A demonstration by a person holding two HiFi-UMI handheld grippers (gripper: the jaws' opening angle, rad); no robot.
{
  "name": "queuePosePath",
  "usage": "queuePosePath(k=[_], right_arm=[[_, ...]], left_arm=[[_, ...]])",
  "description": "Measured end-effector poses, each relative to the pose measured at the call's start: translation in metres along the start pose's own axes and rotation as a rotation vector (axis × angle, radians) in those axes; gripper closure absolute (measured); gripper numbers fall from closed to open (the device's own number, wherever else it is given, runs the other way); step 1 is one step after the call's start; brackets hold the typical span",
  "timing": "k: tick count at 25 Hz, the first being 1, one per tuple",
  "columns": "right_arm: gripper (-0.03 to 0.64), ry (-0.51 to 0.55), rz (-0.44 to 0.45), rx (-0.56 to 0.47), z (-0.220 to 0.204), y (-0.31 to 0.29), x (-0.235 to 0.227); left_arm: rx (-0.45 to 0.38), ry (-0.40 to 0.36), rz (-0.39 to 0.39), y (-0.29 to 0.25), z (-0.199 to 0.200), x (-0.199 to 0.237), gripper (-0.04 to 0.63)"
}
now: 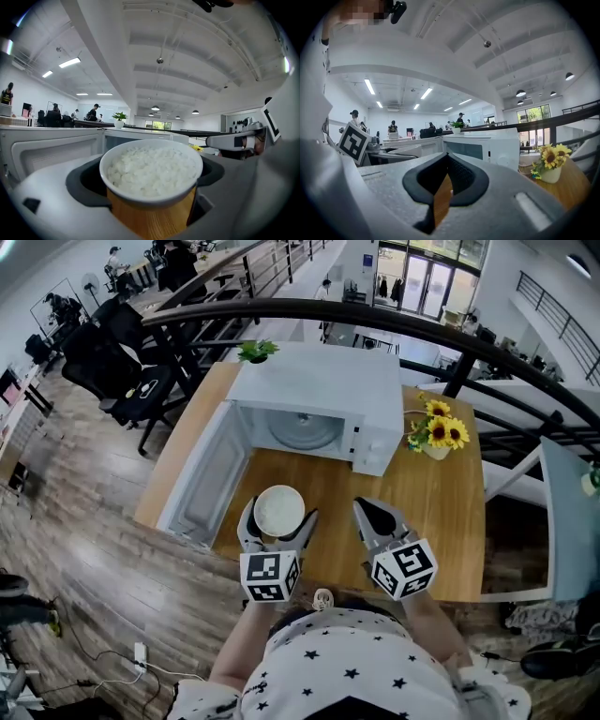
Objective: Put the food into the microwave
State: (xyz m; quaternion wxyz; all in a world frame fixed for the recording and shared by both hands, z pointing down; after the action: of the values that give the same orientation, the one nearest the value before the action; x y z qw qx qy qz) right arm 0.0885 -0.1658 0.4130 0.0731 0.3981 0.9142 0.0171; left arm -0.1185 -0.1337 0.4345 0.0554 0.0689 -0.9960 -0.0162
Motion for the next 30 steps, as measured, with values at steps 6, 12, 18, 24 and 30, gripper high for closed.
queuePosePath(k=[6, 12, 18, 24, 30], right_arm=[[0.612, -0.006, 0.008, 0.009, -0.004, -0.015, -0.019], [0.612, -0.012, 0.004, 0.024, -0.009, -0.029, -0.032], [0.612, -0.008, -0.003, 0.038, -0.013, -0.046, -0.043], [0.612, -0.016, -0.02, 0.05, -0.016, -0.066, -0.055], [0.612, -0.036, -0.036, 0.069, -0.027, -0.083, -0.068]], left_arm=[[0.014, 0.007, 0.017, -0.024, -0.007, 0.005, 0.08], [0.029, 0.004, 0.015, -0.051, -0.019, 0.011, 0.08], [0.025, 0.001, 0.002, -0.088, -0.024, 0.022, 0.08], [0.033, -0.019, -0.026, -0.127, -0.027, 0.032, 0.08], [0.051, -0.025, -0.031, -0.16, -0.041, 0.044, 0.08]])
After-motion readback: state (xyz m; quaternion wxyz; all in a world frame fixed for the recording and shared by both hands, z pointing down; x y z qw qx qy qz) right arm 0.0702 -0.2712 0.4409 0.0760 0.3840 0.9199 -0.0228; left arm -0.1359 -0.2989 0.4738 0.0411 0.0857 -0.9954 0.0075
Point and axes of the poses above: the fingertips, and each gripper's own axes: y backward along the fingers, x to its left, z out of its top, the point moved 8 cm from there along y, backward along the fingers, and after that the axes turned 13 degrees about -x, right-handed, at the moved point
